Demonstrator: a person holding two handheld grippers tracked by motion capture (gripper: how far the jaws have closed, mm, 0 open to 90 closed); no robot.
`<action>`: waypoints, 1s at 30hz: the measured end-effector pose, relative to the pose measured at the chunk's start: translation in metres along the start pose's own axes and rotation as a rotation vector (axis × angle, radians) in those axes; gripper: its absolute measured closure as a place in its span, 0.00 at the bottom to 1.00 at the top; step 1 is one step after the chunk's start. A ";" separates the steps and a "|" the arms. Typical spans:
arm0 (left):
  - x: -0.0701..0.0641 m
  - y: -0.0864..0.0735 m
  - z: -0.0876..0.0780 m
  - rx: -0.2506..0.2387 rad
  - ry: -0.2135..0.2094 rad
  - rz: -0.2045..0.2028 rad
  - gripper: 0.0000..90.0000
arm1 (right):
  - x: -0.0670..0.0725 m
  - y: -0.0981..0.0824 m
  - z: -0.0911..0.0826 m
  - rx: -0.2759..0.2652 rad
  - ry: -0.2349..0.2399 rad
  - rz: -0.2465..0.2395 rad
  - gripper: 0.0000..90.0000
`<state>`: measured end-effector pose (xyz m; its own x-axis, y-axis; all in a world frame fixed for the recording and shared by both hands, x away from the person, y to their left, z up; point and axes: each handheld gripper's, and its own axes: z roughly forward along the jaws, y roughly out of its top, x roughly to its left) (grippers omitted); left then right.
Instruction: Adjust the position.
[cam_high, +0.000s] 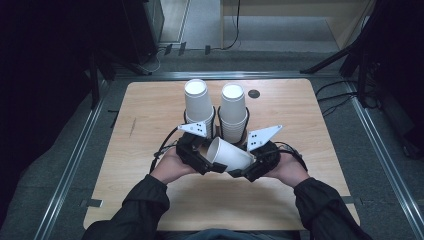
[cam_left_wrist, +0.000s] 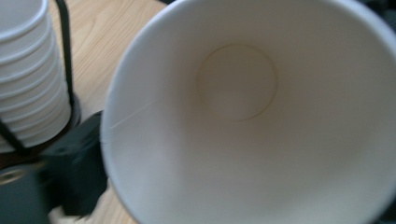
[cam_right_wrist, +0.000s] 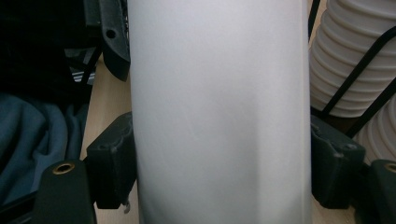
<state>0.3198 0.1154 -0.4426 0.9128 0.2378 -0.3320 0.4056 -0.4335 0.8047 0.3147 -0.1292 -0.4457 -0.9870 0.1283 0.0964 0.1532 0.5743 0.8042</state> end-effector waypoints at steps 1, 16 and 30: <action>0.000 0.000 0.000 0.000 0.000 0.000 0.09 | 0.000 0.000 0.000 0.000 0.000 0.000 0.26; -0.002 0.002 -0.003 0.068 0.020 0.007 0.18 | -0.002 -0.001 0.006 0.048 0.021 0.032 0.24; 0.006 0.001 -0.024 0.106 0.081 0.030 0.18 | -0.008 -0.011 -0.001 0.078 -0.020 0.100 0.17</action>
<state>0.3243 0.1372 -0.4322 0.9196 0.2906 -0.2643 0.3847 -0.5299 0.7558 0.3207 -0.1377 -0.4544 -0.9656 0.2037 0.1618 0.2551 0.6187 0.7431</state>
